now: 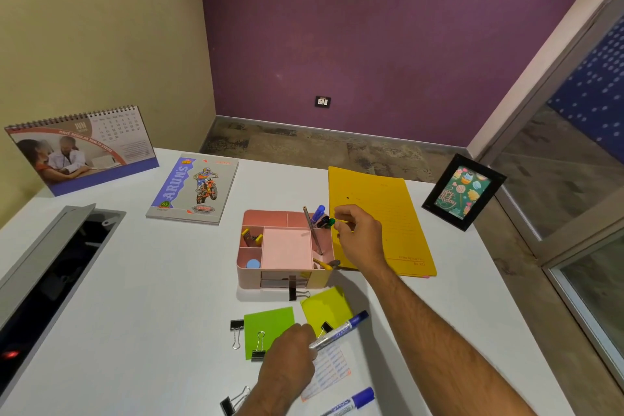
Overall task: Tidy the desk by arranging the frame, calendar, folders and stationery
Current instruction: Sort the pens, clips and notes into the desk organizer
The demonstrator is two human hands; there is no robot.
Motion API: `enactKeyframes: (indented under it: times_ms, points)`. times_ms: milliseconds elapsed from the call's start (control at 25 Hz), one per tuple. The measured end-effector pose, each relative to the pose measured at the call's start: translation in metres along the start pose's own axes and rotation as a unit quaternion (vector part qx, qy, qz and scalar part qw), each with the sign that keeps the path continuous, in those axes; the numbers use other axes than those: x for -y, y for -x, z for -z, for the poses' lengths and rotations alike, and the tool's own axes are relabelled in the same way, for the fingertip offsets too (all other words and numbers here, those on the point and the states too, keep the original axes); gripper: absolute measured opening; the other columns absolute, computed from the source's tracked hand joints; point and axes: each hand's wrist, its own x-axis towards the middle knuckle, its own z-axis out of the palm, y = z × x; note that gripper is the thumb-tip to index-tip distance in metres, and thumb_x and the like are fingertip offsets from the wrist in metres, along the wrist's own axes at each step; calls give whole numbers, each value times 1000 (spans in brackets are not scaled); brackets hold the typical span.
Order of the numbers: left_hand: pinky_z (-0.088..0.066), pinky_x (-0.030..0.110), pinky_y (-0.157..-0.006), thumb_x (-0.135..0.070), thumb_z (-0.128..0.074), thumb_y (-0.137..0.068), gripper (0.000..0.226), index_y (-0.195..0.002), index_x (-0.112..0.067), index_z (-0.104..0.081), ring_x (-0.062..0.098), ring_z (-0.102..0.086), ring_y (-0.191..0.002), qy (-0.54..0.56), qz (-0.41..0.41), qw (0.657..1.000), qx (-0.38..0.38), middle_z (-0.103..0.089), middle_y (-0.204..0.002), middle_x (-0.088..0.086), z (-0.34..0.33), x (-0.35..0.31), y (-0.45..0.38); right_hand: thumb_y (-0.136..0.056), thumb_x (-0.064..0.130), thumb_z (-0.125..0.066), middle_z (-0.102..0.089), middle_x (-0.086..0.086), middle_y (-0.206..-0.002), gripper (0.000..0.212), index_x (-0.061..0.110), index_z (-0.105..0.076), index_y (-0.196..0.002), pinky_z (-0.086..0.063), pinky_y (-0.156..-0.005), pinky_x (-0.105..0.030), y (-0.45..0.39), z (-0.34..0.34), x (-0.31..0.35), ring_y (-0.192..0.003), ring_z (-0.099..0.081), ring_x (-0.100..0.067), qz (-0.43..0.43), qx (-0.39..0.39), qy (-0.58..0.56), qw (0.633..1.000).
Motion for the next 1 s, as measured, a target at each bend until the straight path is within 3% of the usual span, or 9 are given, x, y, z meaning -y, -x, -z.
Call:
enactKeyframes:
  times_ms: [80, 280, 440, 560, 720, 840, 1000]
  points:
    - [-28, 27, -65, -18, -56, -93, 4, -96, -20, -56, 14, -44, -82, 31, 13, 999, -16, -52, -92, -5, 4, -2, -1, -87, 4, -67, -73, -1, -103, 19, 13, -70, -104, -57, -83, -30, 5, 8, -7, -93, -67, -12, 7, -23, -9, 1000]
    - [-34, 28, -60, -15, -56, -93, 12, -85, -24, -60, 14, -52, -74, 131, 41, 988, -71, -63, -84, -2, 11, -14, -7, -83, 12, -74, -73, 2, -90, 12, 13, -73, -95, -57, -77, -27, 17, 26, -19, -86, -68, -10, -14, -42, -71, 996]
    - [-40, 27, -54, -16, -57, -94, 18, -84, -27, -65, 12, -52, -59, 301, 81, 945, -97, -66, -72, -5, 16, -25, -16, -81, 10, -76, -73, 0, -86, 9, 16, -73, -88, -55, -68, -28, 28, 35, -24, -80, -67, -15, -19, 14, -128, 991]
    - [-53, 34, -64, -16, -59, -95, 16, -92, -30, -67, 15, -63, -71, 363, 80, 920, -125, -71, -84, -6, 21, -34, -19, -78, 3, -77, -69, -1, -77, 17, 13, -72, -91, -52, -58, -24, 34, 37, -18, -68, -65, -11, -3, 66, -151, 986]
    - [-49, 25, -62, -20, -67, -90, 14, -103, -24, -63, 17, -63, -72, 357, 61, 921, -146, -68, -92, -4, 29, -40, -18, -79, -6, -72, -66, -4, -72, 23, 7, -68, -97, -51, -49, -20, 38, 37, -7, -56, -66, -5, -20, 71, -185, 980]
    - [-48, 24, -59, -37, -78, -78, 26, -93, -28, -59, 13, -61, -68, 312, 65, 943, -93, -65, -87, -4, 23, -33, -13, -79, -2, -74, -68, -16, -77, 21, 10, -67, -94, -54, -50, -29, 33, 38, -3, -60, -67, -19, -6, 0, -207, 978]
    - [-48, 28, -62, -62, -78, -52, 45, -72, -27, -57, 7, -56, -63, 178, -3, 980, 88, -61, -69, -11, 11, -24, -1, -80, 3, -75, -70, -15, -85, 20, 9, -64, -96, -58, -54, -32, 19, 38, 12, -68, -70, -24, -1, -113, -250, 961]
